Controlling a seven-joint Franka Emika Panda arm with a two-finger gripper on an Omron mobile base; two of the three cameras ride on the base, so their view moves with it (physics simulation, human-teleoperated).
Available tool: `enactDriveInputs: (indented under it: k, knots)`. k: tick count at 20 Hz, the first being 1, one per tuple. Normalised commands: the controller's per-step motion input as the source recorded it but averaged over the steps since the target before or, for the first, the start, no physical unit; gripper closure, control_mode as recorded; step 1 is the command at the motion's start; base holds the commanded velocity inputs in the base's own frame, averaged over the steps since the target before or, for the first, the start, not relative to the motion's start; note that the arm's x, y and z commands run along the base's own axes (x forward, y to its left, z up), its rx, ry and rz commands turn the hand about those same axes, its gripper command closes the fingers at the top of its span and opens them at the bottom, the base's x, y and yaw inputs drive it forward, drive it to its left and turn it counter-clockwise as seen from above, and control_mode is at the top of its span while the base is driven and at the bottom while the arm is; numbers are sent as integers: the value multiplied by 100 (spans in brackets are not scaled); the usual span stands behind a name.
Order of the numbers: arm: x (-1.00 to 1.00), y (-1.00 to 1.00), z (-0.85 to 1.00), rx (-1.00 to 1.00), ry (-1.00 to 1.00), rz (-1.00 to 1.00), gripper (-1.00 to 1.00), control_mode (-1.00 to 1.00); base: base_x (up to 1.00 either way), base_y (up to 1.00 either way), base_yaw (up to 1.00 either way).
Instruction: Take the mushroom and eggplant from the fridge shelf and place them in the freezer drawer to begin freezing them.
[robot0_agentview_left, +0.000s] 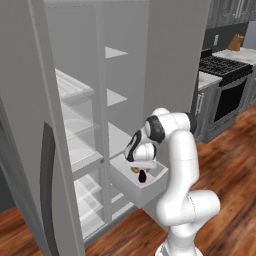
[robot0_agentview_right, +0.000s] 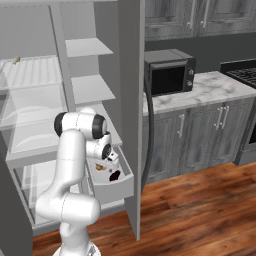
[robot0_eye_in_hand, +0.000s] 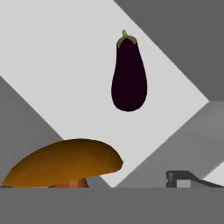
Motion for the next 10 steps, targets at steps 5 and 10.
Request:
enactDriveInputs:
  k: [5,10]
  knots:
    - [2,0,-26,9,4,-8,-100,-100,0,0,0]
    - [-11,-12,-49,28,18,-27,-100,-100,0,0,0]
